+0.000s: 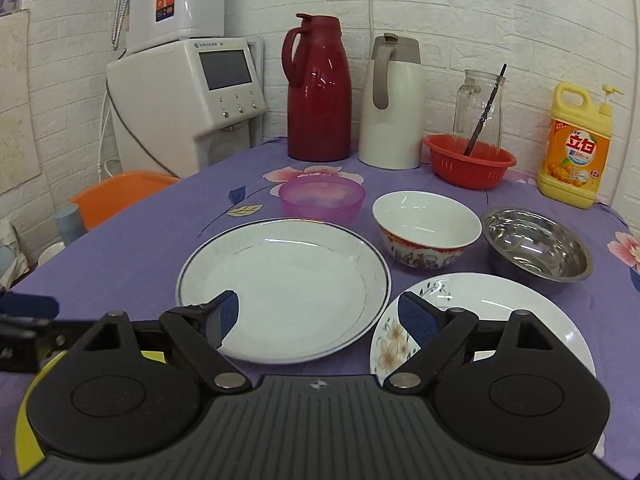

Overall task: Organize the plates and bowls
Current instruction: 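Close the left gripper on the rim of the plain white plate, then lift the plain white plate with the left gripper and lower it onto the yellow plate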

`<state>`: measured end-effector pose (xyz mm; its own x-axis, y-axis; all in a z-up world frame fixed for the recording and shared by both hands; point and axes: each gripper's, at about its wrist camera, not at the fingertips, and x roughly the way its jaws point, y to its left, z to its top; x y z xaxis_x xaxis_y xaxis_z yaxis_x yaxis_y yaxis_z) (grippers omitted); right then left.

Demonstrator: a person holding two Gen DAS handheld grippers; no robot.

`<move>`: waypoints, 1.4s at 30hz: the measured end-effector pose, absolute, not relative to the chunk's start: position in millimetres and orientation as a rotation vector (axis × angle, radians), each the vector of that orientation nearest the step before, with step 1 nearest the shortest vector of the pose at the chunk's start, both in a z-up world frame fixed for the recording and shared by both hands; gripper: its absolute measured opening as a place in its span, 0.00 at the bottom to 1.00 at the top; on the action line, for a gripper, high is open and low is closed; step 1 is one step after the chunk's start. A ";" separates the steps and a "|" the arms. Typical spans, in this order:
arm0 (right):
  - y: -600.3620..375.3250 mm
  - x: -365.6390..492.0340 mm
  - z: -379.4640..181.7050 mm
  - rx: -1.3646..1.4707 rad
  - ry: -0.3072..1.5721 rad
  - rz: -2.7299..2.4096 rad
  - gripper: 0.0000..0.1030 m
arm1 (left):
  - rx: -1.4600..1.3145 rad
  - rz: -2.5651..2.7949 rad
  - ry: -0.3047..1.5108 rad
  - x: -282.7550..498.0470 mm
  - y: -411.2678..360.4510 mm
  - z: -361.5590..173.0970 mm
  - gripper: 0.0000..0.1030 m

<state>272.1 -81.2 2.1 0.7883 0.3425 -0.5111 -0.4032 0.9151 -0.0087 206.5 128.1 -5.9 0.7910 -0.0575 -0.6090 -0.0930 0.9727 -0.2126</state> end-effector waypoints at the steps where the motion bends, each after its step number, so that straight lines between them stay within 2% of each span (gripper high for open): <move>1: -80.7 282.9 -0.3 -0.116 0.532 0.400 1.00 | -0.233 0.021 0.668 207.9 128.1 -8.0 0.67; 9: -69.8 345.5 -24.9 -0.114 0.654 0.421 1.00 | -0.240 0.064 0.678 226.8 142.3 -10.9 0.67; 23: -62.6 339.8 -28.9 -0.065 0.678 0.498 1.00 | -0.202 0.000 0.692 308.8 133.8 -5.5 0.67; 31: -53.8 331.2 -35.8 -0.177 0.640 0.496 1.00 | -0.205 -0.062 0.733 340.5 126.8 -20.5 0.67; 38: -51.7 330.6 -38.2 -0.201 0.624 0.497 1.00 | -0.141 -0.091 0.738 343.1 114.5 -30.1 0.61; 41: -48.7 327.6 -39.0 -0.202 0.616 0.487 1.00 | -0.118 -0.124 0.723 342.1 107.9 -31.2 0.52; 42: -47.1 325.5 -39.0 -0.205 0.610 0.493 1.00 | -0.107 -0.119 0.720 342.4 106.9 -31.7 0.52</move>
